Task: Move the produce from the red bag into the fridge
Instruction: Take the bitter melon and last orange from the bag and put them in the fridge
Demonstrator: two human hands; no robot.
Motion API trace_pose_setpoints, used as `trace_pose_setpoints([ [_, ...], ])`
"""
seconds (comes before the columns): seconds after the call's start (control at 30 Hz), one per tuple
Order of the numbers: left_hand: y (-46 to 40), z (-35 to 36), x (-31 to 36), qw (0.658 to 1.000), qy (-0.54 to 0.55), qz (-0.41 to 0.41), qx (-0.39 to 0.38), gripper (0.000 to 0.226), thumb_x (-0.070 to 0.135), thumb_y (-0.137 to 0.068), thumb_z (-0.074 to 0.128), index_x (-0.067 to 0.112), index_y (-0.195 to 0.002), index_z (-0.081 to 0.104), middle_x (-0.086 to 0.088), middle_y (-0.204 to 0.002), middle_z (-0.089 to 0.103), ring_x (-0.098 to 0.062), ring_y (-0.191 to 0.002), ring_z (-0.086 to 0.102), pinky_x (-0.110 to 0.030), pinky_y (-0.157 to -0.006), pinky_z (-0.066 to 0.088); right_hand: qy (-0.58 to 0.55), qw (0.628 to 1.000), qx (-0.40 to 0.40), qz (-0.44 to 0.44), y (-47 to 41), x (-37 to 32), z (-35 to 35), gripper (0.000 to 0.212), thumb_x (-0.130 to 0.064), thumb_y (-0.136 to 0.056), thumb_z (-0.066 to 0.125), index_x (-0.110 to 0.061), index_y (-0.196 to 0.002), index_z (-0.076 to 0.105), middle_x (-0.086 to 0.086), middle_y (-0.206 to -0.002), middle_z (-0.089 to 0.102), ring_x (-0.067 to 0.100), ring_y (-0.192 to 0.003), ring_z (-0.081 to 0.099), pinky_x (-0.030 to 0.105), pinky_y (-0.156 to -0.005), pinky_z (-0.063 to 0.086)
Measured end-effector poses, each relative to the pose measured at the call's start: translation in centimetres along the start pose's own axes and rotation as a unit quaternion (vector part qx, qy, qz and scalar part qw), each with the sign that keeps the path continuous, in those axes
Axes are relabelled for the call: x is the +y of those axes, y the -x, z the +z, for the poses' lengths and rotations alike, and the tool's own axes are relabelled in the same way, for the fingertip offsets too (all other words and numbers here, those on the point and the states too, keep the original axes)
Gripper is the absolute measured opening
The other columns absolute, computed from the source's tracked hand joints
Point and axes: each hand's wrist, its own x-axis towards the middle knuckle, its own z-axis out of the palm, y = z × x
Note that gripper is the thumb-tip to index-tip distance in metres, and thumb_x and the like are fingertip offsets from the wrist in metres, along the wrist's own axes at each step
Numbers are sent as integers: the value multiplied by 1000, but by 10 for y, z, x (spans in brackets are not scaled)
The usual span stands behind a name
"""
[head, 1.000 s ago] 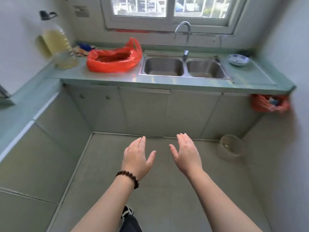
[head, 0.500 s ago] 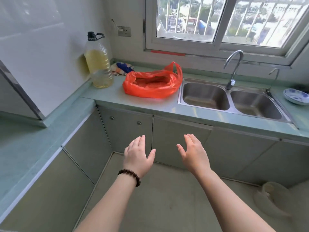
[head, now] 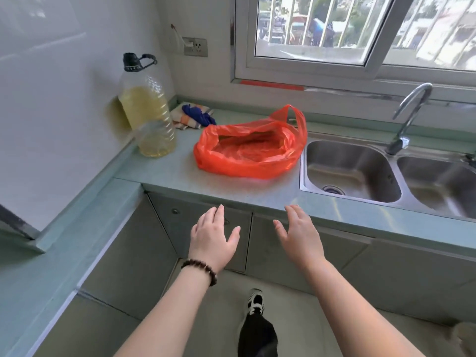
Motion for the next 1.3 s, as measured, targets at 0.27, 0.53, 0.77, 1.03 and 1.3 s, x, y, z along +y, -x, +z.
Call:
trace_pose_setpoints([
  [0.27, -193, 17, 4, 999, -37, 19, -14, 69, 51, -90, 40, 14, -146, 24, -7, -151, 30, -21, -139, 24, -41, -113, 23, -20, 1000, -12, -14, -190, -1, 28, 56, -36, -94, 46, -7, -140, 36, 8, -149, 35, 19, -141, 22, 32, -114, 19],
  [0.53, -330, 33, 4, 997, -60, 16, -34, 67, 50, -90, 43, 14, -145, 28, -8, -149, 32, -24, -137, 27, -41, -111, 25, -19, 999, -30, -11, -319, 5, 40, 54, -36, -94, 47, -9, -140, 38, 7, -148, 36, 18, -140, 24, 30, -112, 22],
  [0.77, -398, 64, -17, 992, -82, 47, -85, 60, 46, -92, 40, 15, -143, 32, -7, -151, 31, -21, -140, 23, -37, -115, 18, 6, 998, -57, -26, -388, 5, 66, 54, -33, -93, 48, -9, -140, 37, 6, -148, 36, 18, -141, 23, 29, -113, 20],
  [1.03, -459, 90, -58, 984, -104, 81, -118, 72, 50, -91, 36, 19, -150, 7, -2, -158, 8, -19, -145, 2, -40, -118, 3, 71, 991, -98, -49, -454, 1, 98, 57, -32, -91, 52, -6, -140, 37, 13, -148, 35, 24, -140, 25, 30, -115, 15],
  [1.3, -517, 106, -90, 984, -106, 79, -119, 90, 73, -80, 32, 21, -149, 7, -2, -157, 12, -20, -145, 3, -41, -115, 9, 108, 986, -119, -50, -523, -6, 118, 62, -43, -92, 46, -12, -143, 31, 11, -151, 30, 31, -138, 28, 41, -114, 23],
])
